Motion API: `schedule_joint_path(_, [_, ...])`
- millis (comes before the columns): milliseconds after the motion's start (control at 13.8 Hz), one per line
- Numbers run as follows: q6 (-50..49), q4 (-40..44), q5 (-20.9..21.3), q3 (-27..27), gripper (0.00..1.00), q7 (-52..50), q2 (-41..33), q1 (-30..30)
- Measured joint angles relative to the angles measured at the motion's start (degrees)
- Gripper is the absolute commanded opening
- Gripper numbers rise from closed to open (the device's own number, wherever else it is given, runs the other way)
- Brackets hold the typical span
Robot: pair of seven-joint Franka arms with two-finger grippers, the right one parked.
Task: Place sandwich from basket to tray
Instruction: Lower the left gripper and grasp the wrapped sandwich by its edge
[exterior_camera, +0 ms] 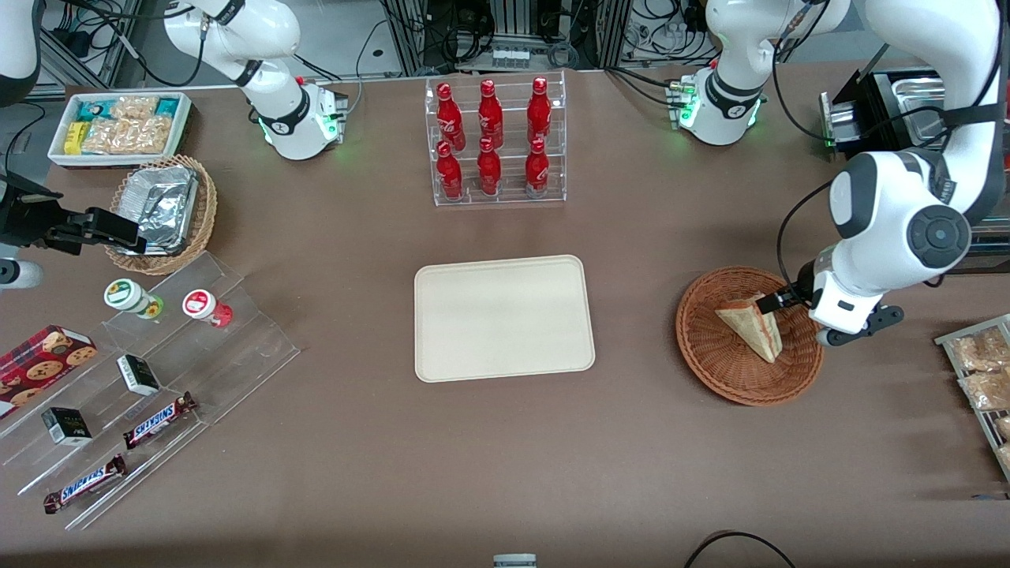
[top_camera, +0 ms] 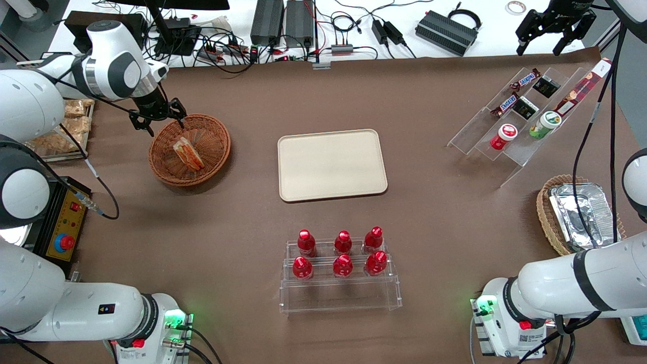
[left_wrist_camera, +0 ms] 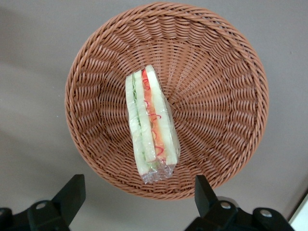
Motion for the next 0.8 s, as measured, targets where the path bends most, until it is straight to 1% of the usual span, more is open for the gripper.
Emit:
schedule_joint_path(217, [5.68,-3.37,-0.02,-0.05,1.00,-8.21,-0.37,-0.19])
schedule_joint_path(435, [10.44,-5.72,-0.05,-0.07,1.00,-13.47,-0.34,-1.21])
schedule_joint_path(797, [12.51,-6.67,-0.05,-0.09,1.00,-14.78,2.29,-1.88])
